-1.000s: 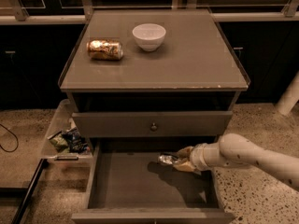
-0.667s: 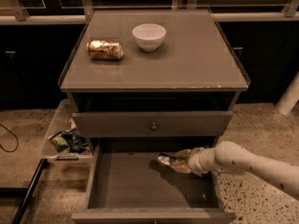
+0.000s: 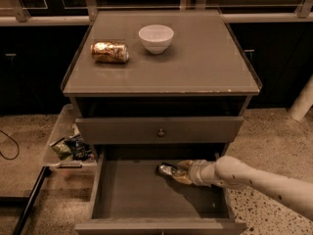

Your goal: Place redbull can into middle drawer

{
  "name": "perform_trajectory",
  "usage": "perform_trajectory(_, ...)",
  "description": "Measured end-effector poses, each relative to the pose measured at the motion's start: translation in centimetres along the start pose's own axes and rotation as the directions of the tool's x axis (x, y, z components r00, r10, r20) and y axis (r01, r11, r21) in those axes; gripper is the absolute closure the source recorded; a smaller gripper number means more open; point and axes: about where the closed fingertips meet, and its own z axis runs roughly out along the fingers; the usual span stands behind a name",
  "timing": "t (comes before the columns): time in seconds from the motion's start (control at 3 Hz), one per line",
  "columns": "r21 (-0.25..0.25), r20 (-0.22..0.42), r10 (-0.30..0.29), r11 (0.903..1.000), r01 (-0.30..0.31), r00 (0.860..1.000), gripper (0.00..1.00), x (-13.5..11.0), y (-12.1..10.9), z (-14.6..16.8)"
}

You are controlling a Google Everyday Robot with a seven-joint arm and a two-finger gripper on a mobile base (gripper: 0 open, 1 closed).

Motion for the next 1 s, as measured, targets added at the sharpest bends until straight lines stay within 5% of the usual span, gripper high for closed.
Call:
perform_trajectory(0.33,-0.014,0.017,0.007,0.9999,-0.007,1.000,1.00,0.09,0.22,1.45)
perform_trajectory(1.0,-0.015,0.017,0.008,0.9999,-0.008,1.000,0.59,0.13,0.23,1.53)
